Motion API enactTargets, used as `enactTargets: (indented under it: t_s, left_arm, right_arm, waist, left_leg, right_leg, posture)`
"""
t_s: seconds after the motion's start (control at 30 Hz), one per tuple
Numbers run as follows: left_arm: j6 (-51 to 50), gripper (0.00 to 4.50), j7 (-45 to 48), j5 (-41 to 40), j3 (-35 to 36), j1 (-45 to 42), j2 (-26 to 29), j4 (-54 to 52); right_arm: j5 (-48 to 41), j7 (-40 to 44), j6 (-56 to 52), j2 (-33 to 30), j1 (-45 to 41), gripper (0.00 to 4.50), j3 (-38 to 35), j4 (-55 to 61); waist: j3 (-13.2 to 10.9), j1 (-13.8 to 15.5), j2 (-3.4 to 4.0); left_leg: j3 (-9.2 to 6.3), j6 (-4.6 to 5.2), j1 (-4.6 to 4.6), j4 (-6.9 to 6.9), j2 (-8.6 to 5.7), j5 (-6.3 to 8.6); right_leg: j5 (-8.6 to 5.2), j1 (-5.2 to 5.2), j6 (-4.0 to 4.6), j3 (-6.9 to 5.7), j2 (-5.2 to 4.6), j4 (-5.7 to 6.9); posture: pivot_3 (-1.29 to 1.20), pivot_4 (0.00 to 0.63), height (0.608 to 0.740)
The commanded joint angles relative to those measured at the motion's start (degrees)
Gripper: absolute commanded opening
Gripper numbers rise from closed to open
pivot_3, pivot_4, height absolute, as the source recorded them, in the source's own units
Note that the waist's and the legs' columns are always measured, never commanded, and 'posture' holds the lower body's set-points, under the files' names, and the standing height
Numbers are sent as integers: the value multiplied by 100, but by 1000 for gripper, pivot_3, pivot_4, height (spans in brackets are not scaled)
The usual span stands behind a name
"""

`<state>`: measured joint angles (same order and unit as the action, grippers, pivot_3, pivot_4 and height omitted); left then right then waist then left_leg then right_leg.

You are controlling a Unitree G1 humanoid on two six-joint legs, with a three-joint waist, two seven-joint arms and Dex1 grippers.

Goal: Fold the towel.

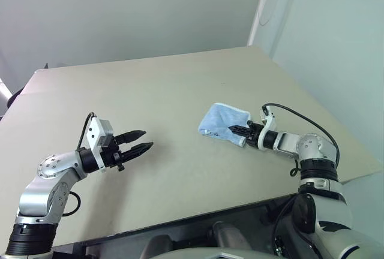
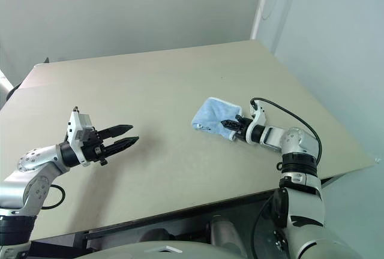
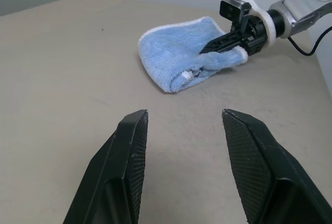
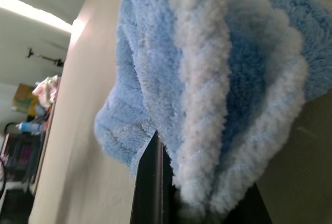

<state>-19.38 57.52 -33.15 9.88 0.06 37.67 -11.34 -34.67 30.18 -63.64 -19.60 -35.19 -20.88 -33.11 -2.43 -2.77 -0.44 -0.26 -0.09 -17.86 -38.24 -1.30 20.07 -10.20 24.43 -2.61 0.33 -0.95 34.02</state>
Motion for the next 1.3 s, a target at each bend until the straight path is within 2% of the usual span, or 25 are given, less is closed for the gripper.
enactTargets:
  t_s: [0.03,0.3,0.33,0.6,0.77,0.97,1.07,1.3]
  left_arm:
    - [18,2402,3,-73,145,-43,39,-110]
    - [-53,2402,6,-121,202,-55,59,-38]
    - [-59,2402,10,-122,207,-57,61,-34]
    - [-88,2402,36,-115,232,-84,78,19]
    - [-48,2402,29,-91,301,-24,63,22]
    - [12,2402,36,-22,361,82,70,-5]
    - [10,2402,16,-57,391,115,36,-20]
    - [46,2402,-83,-348,776,238,-102,-111]
  right_arm:
    - [35,20,130,-106,-136,1505,-47,-190]
    - [-54,444,132,-395,-218,4337,7,-121]
    - [-91,550,104,-428,-206,4474,26,-45]
    - [-472,2027,11,-1049,262,4474,531,1383]
    - [-147,2767,870,-1703,579,4474,903,2088]
    - [510,2914,2015,-2168,688,4474,1285,2427]
    - [653,2920,2418,-2135,651,4474,1406,2605]
    - [291,2863,3104,-1213,997,4474,1546,3992]
  waist:
    - [-3,10,-1]
    - [-4,24,2]
    - [-5,25,2]
    - [-13,19,16]
    - [-19,18,17]
    - [-24,16,16]
    - [-30,22,11]
    - [-34,30,4]
  left_leg:
    - [1,0,1,0,-1,0]
    - [4,0,-1,5,-1,0]
    - [4,0,-1,5,-2,0]
    - [2,7,-11,12,-1,4]
    - [3,7,-14,12,-1,4]
    - [5,7,-11,12,-1,4]
    - [5,7,-12,12,-1,4]
    - [-1,7,-13,12,6,4]
  right_leg:
    - [-1,-1,0,15,8,0]
    - [0,2,-2,58,31,0]
    - [-1,2,-2,59,31,0]
    - [3,17,-12,65,38,0]
    - [-2,21,-7,61,39,-1]
    - [-4,21,-3,58,40,-1]
    - [-4,22,-3,58,40,-1]
    - [-2,23,-6,58,42,1]
  posture:
    - [0,0,740]
    - [0,0,740]
    - [0,0,740]
    - [0,0,740]
    - [0,0,740]
    - [0,0,740]
    - [0,0,740]
    - [0,0,740]
